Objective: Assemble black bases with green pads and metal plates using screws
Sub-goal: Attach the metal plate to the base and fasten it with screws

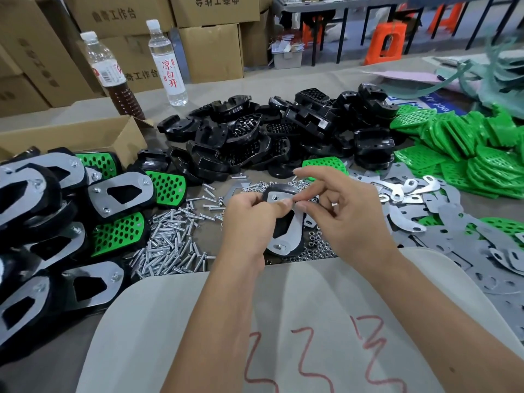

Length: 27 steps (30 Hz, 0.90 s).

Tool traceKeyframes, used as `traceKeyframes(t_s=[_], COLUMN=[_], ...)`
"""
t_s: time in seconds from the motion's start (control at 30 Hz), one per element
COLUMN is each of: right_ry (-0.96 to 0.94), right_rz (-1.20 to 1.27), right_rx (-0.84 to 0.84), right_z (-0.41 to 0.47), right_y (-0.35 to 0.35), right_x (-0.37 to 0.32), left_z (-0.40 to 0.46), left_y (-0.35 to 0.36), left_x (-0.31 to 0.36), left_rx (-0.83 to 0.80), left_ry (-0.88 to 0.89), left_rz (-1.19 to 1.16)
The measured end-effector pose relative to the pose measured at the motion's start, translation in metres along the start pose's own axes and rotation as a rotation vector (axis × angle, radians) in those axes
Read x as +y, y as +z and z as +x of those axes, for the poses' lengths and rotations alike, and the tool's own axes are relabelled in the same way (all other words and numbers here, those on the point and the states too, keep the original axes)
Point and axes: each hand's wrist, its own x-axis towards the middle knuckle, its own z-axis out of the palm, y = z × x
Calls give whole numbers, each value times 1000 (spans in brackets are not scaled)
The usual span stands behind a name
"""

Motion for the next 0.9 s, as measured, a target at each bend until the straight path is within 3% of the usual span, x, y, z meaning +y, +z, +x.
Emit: traceKeyframes(t_s=[0.13,0.3,0.37,0.5,0.9], right_ry=[-29,89,123,133,147], right_rz=[-62,-51,-120,-327,-388], right_rx=[0,-23,-145,-546,-660], right_z=[0,2,4,7,3], right_y=[5,-2,-17,-31,-14], right_x=[-1,-3,5,9,-8], left_z=[0,3,7,13,14], left_y=[2,-2,-7,-17,-20], left_x=[-1,-4,-5,-2,-1], left_rx=[27,81,154,246,214], left_ry=[9,-2,20,19,-9], left_rz=[3,-21,-29,-84,-124])
